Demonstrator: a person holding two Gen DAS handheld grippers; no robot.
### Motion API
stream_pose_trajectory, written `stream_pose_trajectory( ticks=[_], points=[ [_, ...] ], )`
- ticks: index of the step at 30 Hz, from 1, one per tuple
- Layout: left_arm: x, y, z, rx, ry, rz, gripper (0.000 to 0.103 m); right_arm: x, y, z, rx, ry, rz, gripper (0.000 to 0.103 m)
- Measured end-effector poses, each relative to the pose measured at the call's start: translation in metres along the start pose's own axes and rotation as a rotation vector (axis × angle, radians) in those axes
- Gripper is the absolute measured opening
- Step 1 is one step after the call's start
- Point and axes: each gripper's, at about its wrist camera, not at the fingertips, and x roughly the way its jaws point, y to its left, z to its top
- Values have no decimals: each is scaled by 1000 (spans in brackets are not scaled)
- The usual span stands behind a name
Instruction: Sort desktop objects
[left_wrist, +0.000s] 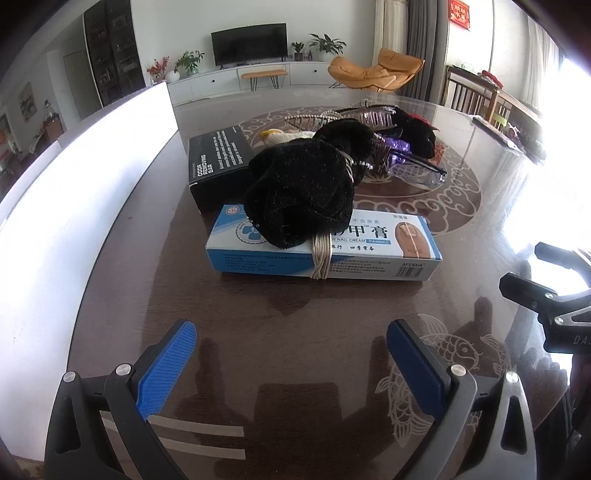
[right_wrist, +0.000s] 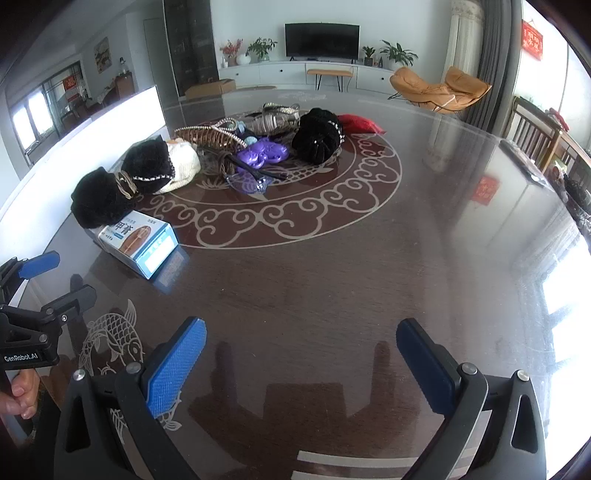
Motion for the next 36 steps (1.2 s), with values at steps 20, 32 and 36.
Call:
stream_pose_trajectory(
  ticks=[20, 32, 36],
  points=[
    [82, 15, 100, -28, 9, -26, 103, 58, -7, 67, 64, 5, -73, 103],
    [91, 19, 115, -29, 1, -26, 103, 57, -5, 63, 63, 3, -75, 103],
    [89, 19, 110, -29, -3, -25, 103, 57, -5, 63, 63, 2, -75, 103]
  ],
)
